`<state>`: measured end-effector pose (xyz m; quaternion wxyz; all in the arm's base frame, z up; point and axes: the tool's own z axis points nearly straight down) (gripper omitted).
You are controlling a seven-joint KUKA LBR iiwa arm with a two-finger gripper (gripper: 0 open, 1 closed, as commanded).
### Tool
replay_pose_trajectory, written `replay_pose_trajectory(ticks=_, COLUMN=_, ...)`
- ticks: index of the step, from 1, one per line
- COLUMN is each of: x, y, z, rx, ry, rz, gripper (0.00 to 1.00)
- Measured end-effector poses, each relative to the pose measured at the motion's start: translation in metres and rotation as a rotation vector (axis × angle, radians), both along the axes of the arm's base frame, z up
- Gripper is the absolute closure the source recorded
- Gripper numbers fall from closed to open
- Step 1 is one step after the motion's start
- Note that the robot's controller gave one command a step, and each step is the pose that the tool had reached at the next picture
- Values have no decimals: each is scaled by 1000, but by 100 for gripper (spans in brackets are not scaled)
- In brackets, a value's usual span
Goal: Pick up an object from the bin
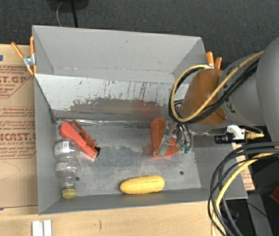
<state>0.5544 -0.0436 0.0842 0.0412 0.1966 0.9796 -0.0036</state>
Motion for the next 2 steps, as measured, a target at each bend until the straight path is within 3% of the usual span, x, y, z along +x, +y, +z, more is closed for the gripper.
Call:
replay_pose_trajectory(ticks=1, x=0, y=0, z=0, rx=0, ry=0, rz=0, gripper=100)
replay_pose_trajectory(ticks=2, x=10, y=11, z=172, rx=2, ry=-12, rz=-23, gripper=100)
